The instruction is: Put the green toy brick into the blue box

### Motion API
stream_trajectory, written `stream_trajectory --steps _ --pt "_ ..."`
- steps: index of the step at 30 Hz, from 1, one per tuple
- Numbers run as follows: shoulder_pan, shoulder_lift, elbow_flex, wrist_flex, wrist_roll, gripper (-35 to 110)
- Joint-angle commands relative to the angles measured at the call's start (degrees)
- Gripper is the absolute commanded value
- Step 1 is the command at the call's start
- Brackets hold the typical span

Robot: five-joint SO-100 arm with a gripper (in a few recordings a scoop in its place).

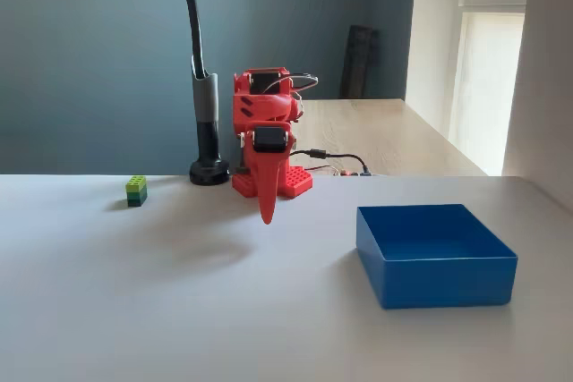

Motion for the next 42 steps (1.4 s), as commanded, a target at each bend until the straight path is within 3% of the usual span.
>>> stream_trajectory --steps 1,12,42 --pt "0.1 0.1 0.0 -2.0 -0.8 0" --pt "1.2 -2.5 -6.0 -3.6 0.2 0" --pt "21.1 -61.5 -42.7 -3.5 10.9 0"
